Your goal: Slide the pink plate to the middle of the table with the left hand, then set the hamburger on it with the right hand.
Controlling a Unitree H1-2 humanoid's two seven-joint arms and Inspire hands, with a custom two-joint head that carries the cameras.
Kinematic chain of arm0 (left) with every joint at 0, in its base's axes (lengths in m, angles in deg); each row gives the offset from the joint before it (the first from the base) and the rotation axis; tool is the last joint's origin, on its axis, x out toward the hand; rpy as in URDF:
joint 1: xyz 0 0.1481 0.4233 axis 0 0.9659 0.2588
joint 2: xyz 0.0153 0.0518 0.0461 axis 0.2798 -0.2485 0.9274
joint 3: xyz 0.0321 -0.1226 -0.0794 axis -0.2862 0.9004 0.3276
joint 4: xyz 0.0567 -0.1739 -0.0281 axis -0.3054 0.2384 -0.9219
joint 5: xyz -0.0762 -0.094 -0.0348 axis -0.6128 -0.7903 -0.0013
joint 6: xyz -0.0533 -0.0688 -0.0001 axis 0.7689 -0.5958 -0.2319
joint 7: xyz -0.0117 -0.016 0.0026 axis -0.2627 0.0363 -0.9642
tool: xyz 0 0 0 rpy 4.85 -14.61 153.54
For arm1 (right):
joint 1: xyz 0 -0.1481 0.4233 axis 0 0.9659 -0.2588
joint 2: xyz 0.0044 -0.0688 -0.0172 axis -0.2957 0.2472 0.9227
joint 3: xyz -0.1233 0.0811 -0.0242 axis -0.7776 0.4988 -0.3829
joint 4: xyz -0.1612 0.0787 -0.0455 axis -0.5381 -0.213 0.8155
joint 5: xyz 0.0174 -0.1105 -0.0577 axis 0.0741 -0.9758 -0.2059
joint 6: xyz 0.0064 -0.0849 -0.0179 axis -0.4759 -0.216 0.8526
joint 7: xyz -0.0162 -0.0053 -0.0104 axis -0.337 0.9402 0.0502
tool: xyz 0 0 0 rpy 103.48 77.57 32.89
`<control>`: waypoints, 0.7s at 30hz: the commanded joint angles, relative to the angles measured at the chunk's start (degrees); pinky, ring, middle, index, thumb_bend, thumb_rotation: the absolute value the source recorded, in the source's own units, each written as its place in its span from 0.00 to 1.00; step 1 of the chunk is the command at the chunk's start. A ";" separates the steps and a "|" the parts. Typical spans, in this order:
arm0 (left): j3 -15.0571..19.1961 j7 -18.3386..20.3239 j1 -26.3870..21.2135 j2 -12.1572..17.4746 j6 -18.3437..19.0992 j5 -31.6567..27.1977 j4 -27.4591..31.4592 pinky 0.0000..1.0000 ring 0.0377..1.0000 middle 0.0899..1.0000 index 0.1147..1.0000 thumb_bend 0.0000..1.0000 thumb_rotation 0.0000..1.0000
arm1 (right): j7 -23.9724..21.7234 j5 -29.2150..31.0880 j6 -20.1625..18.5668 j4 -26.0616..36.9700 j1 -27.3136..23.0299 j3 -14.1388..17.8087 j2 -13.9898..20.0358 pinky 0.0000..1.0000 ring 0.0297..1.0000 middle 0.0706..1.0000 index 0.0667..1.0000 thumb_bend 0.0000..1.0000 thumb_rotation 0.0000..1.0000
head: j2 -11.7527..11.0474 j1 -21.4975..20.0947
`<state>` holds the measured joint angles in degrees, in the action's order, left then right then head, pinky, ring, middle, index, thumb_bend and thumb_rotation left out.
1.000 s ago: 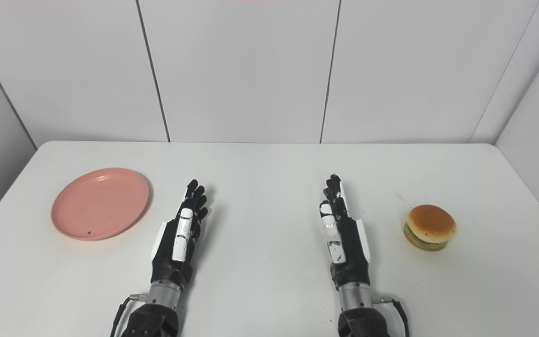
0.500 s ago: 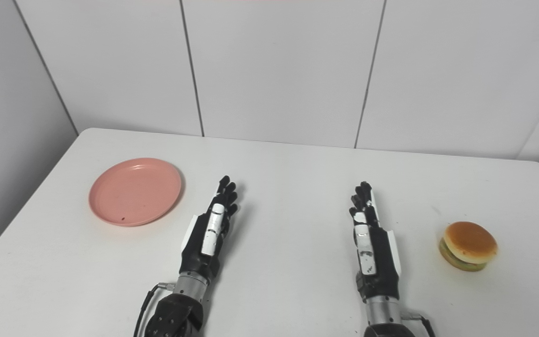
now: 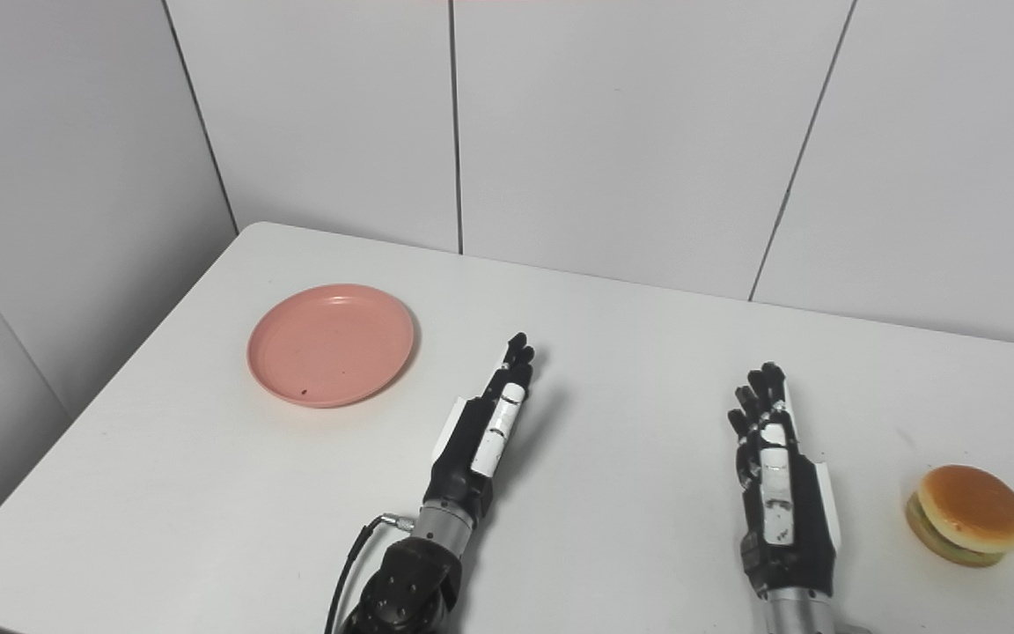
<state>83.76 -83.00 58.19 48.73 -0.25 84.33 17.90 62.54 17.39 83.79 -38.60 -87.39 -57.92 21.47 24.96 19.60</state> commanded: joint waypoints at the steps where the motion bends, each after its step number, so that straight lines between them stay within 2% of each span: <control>1: 1.10 -1.03 1.77 -0.57 -2.34 -1.05 -2.36 1.00 1.00 1.00 0.99 0.56 1.00 | -1.34 1.04 0.85 -3.39 2.58 1.59 2.30 1.00 1.00 1.00 1.00 0.52 0.91 | 0.02 0.05; 8: 3.68 -2.97 -0.07 -0.86 -3.50 -1.76 -0.83 0.99 0.98 0.98 0.97 0.54 1.00 | -1.55 1.68 0.05 -3.13 2.65 2.01 2.39 1.00 1.00 1.00 1.00 0.55 0.88 | 0.22 -0.05; 12: 4.81 -1.04 -1.02 0.69 -3.61 -4.52 1.40 1.00 0.99 0.99 0.99 0.56 1.00 | -1.56 0.41 1.67 -3.90 2.45 1.79 2.63 1.00 1.00 1.00 1.00 0.53 0.90 | 0.18 -0.05; 16: 5.44 -1.24 -1.22 2.37 -2.76 -4.01 4.38 1.00 0.99 0.99 0.98 0.61 1.00 | -1.58 0.20 1.75 -4.17 2.36 1.91 2.39 1.00 1.00 1.00 1.00 0.54 0.91 | 0.09 -0.15; 21: 6.46 -2.01 -1.59 3.72 -1.86 -3.61 7.48 0.96 0.95 0.94 0.92 0.60 1.00 | -1.74 -0.18 2.69 -4.79 2.18 2.02 2.25 1.00 1.00 1.00 1.00 0.54 0.90 | -0.01 -0.21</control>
<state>90.31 -84.89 58.01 52.67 -1.94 80.29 22.36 61.73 17.17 83.97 -39.03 -87.98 -56.94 22.06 24.87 19.34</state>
